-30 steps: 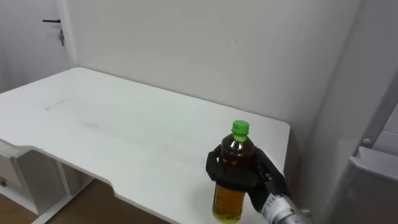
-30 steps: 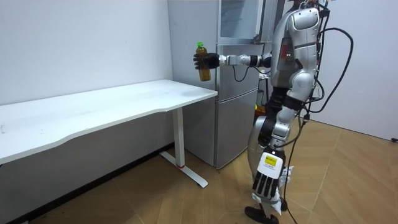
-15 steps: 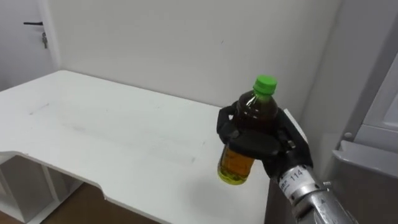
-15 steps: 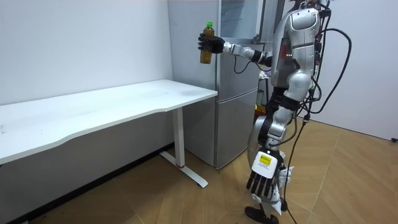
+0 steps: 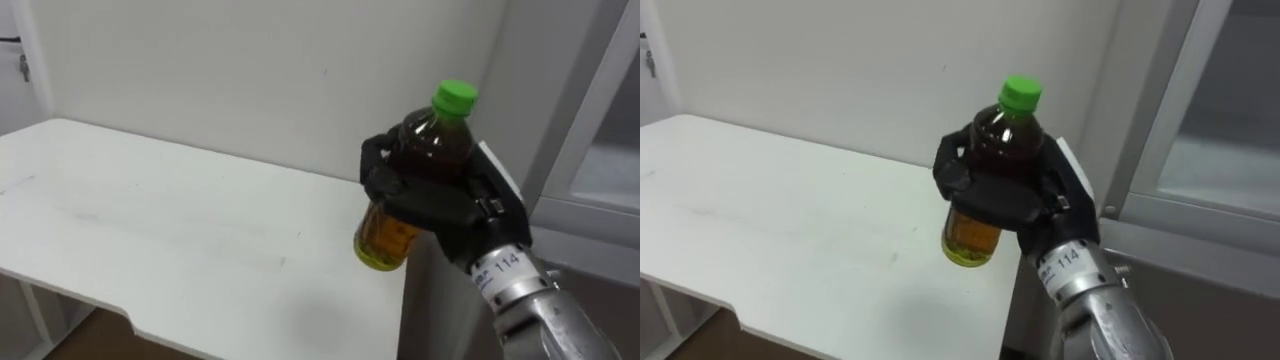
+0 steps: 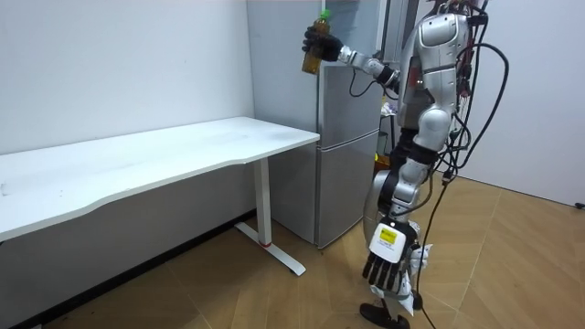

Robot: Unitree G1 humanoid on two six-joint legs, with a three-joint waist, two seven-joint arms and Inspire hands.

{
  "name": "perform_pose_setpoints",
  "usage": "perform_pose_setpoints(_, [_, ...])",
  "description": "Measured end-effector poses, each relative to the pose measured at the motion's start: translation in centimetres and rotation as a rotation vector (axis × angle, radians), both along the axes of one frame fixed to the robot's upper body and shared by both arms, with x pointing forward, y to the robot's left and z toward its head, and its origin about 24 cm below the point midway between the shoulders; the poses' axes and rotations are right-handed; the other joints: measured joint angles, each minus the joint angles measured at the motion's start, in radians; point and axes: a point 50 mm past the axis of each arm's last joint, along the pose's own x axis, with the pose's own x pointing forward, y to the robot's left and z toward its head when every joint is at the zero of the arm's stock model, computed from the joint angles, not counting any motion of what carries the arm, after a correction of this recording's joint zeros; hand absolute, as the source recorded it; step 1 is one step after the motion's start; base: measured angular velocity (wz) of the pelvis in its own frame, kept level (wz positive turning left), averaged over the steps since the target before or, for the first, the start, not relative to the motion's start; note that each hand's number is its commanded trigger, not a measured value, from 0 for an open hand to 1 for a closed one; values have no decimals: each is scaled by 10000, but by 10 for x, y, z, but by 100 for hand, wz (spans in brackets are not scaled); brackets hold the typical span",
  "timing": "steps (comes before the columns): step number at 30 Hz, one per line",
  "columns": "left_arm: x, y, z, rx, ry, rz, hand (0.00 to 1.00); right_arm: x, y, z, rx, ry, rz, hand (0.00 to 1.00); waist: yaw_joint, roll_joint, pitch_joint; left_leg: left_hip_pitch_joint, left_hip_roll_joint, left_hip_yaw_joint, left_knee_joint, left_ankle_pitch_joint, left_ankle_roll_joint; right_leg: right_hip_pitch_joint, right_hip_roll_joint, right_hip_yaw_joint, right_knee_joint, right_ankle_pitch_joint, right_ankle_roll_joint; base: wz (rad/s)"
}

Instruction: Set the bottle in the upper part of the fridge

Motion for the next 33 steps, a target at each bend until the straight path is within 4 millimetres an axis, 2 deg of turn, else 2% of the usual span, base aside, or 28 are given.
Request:
perform_pose_setpoints(5, [6, 3, 1, 151, -438, 61, 0, -1, -1, 2, 483, -2, 224, 100, -135, 21, 18, -15, -1, 4, 8, 0, 0, -24, -5, 3, -3, 0, -1, 0])
perform_pose_setpoints(9, [3, 6, 2, 182, -456, 258, 0, -1, -4, 4, 523, -70, 134, 100, -263, 26, 29, -23, -3, 15, 14, -2, 2, -32, -13, -20, -1, 1, -2, 0])
perform_pose_setpoints(18, [1, 8, 2, 135, -593, 593, 0, -5, -23, 14, 479, -673, -693, 100, -567, 62, 17, -199, -5, 28, 19, -2, 3, -223, -19, -19, 9, 0, -1, 0])
perform_pose_setpoints(24, [-1, 11, 4, 427, -688, 750, 0, -17, -41, 18, 436, -981, -1365, 100, -620, 79, 5, -138, -3, 218, 12, -1, 2, -226, -48, 54, 5, -40, -6, -9])
perform_pose_setpoints(25, [-3, 11, 4, 496, -652, 760, 0, -19, -42, 18, 429, -994, -1453, 100, -670, 78, 5, -113, -3, 236, 5, -1, 2, -213, -50, 78, 9, -47, -9, 0])
perform_pose_setpoints(27, [-8, 13, 4, 575, -664, 872, 0, -23, -47, 17, 469, -1002, -1528, 100, -987, 44, 5, -103, -5, 237, 3, -1, 2, -189, -48, 120, 11, -55, -9, 2])
perform_pose_setpoints(30, [-11, 15, 5, 626, -690, 1071, 0, -26, -56, 14, 751, -840, -1800, 100, -1115, 7, 7, -45, -3, 312, -11, -1, 2, -176, -37, 287, 12, -54, -10, -10])
perform_pose_setpoints(33, [-13, 18, 6, 710, -892, 1375, 0, -33, -74, 8, 1188, -570, -2506, 100, -1198, -83, 4, 9, 16, 361, -80, -1, 2, -177, -23, 300, 53, -54, -10, -8])
